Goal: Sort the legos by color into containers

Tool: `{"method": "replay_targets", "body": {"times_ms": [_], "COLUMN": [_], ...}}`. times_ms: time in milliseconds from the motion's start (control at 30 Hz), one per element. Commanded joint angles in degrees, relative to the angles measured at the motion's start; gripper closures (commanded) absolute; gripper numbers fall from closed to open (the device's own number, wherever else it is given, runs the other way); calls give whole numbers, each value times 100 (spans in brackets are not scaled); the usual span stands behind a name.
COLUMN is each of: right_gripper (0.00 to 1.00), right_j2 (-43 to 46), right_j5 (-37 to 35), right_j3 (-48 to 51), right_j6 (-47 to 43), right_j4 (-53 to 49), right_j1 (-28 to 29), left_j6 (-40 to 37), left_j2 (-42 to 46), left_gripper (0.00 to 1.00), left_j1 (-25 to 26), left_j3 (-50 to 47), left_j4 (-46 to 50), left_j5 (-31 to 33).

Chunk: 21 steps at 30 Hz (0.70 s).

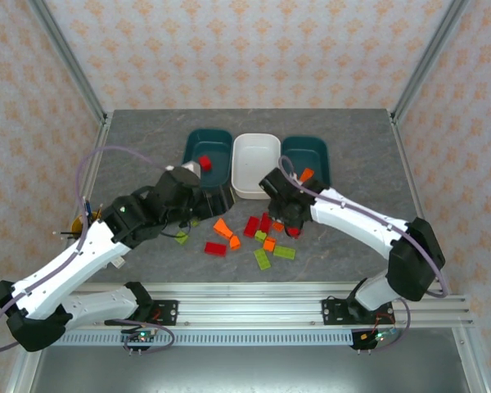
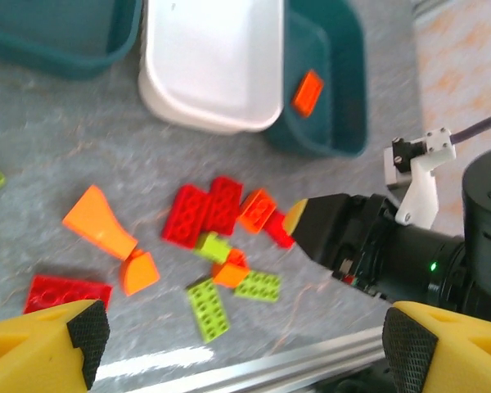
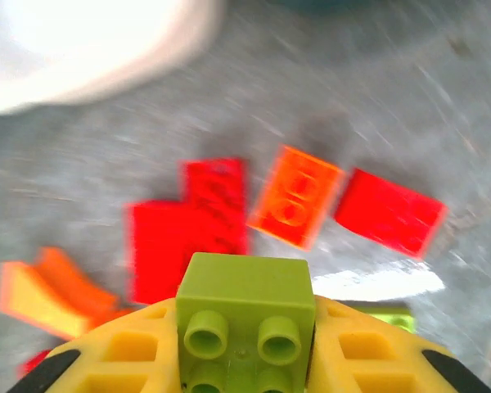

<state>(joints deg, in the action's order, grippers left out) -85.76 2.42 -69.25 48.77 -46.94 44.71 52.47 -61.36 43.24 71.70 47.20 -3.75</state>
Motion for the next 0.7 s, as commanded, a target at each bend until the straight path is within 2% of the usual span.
{"method": "replay_targets", "body": {"times_ms": [0, 167, 333, 500, 667], "right_gripper": [73, 73, 72, 70, 55], "right_j2": [-568, -2274, -3841, -4959, -5561], "right_j5": [-411, 223, 634, 977, 1125], "right_j3": [-938, -2754, -4399, -5476, -6359], "right_j6": [-1089, -1711, -2057, -2220, -2367], "right_j4": [-328, -456, -801, -1062, -1479], "right_j1": [-131, -692, -1072, -1309, -1333], "left_j6": [-11, 150, 182, 322, 472], "left_j2": [-323, -602, -762, -806, -626], "left_gripper": [10, 10, 10, 10, 10], "left_j1": [-434, -1048, -1288, -1344, -1344], "left_j3": [438, 547, 584, 443, 191], "left_j4": [483, 481, 425, 551, 726], "left_j5": [268, 158, 138, 193, 295]}}
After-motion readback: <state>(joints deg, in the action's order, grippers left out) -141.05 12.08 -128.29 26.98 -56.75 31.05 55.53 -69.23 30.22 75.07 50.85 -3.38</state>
